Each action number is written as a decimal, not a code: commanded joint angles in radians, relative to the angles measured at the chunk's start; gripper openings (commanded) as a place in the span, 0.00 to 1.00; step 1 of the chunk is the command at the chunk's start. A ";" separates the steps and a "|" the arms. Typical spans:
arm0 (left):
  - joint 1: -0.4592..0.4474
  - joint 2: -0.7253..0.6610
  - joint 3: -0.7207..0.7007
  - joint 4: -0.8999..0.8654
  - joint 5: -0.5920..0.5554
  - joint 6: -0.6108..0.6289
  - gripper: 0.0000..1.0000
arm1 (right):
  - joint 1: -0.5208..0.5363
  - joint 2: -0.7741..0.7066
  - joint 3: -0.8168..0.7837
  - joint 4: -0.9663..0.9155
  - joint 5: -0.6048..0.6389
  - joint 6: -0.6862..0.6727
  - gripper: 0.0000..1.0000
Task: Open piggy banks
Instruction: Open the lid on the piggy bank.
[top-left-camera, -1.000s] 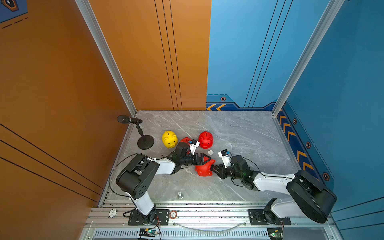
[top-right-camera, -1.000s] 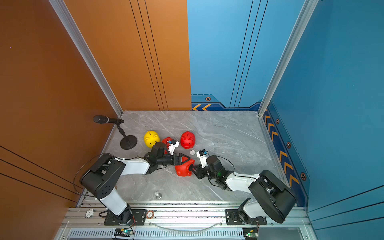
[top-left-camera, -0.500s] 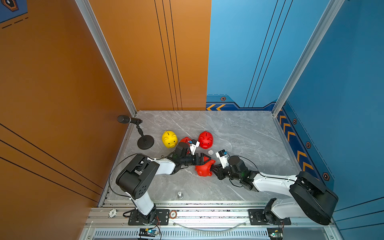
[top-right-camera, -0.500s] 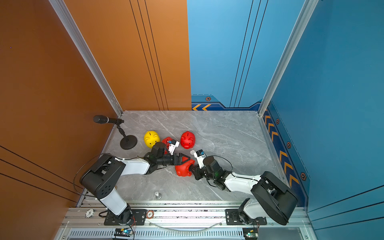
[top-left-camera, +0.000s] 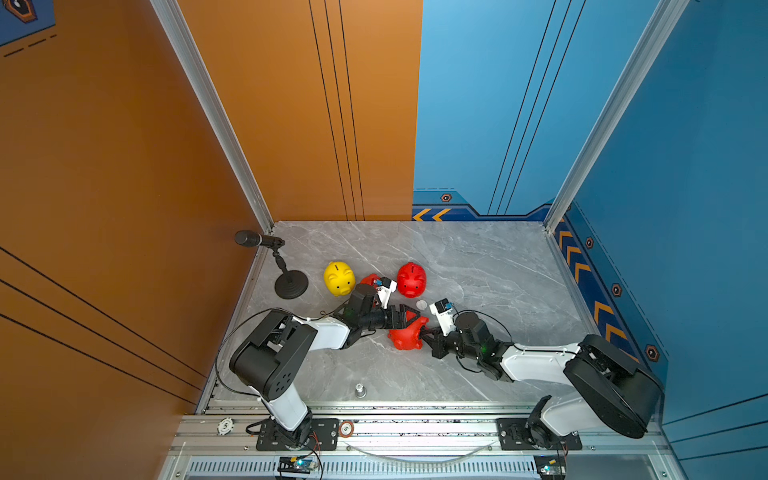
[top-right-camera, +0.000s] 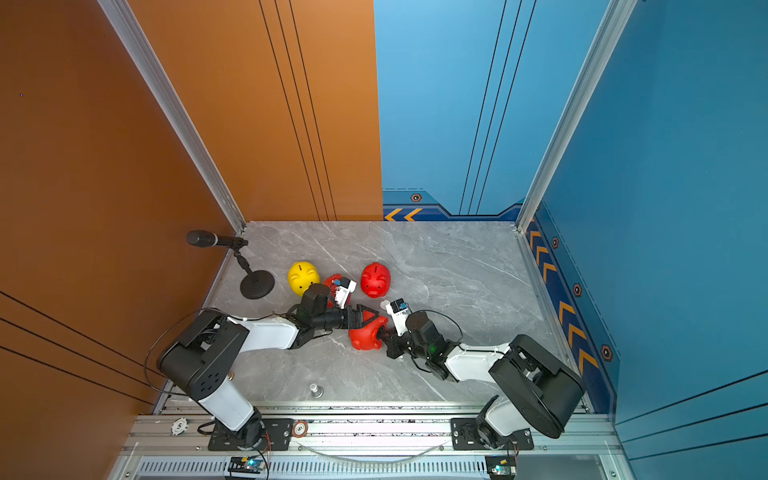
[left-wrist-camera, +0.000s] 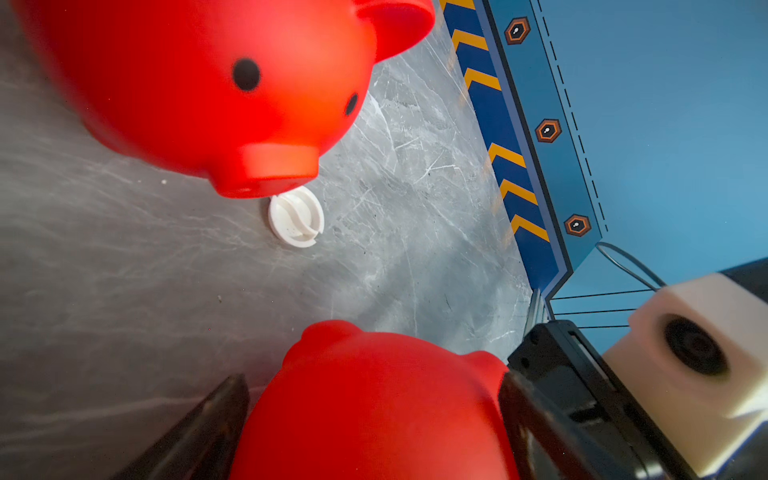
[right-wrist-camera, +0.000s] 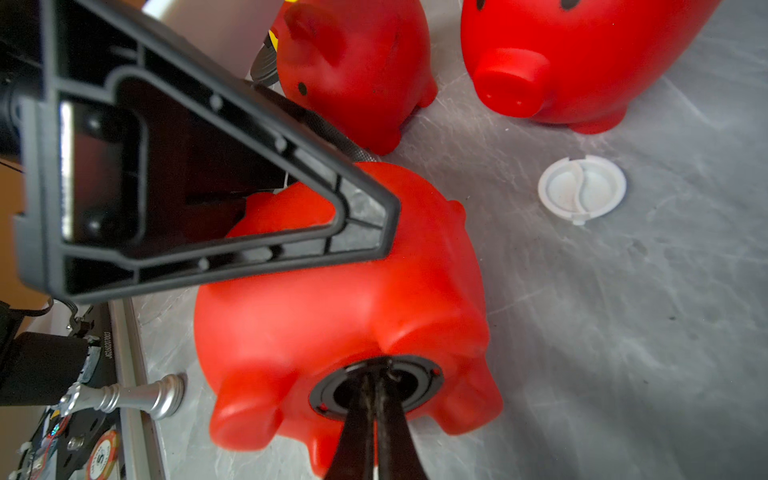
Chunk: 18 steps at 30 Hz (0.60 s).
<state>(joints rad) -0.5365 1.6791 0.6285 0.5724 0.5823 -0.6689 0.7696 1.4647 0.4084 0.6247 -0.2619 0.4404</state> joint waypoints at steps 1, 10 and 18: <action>-0.069 0.079 -0.067 -0.231 0.012 0.044 0.94 | 0.039 0.030 0.016 0.150 -0.074 -0.039 0.00; -0.069 0.094 -0.073 -0.232 0.028 0.049 0.94 | 0.181 -0.071 -0.008 0.037 0.103 -0.334 0.00; -0.068 0.096 -0.080 -0.231 0.040 0.051 0.93 | 0.241 -0.107 -0.057 0.044 0.299 -0.483 0.00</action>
<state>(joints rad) -0.5453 1.6859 0.6151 0.5865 0.6537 -0.6388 0.9604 1.3735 0.3595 0.5636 0.0643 0.0547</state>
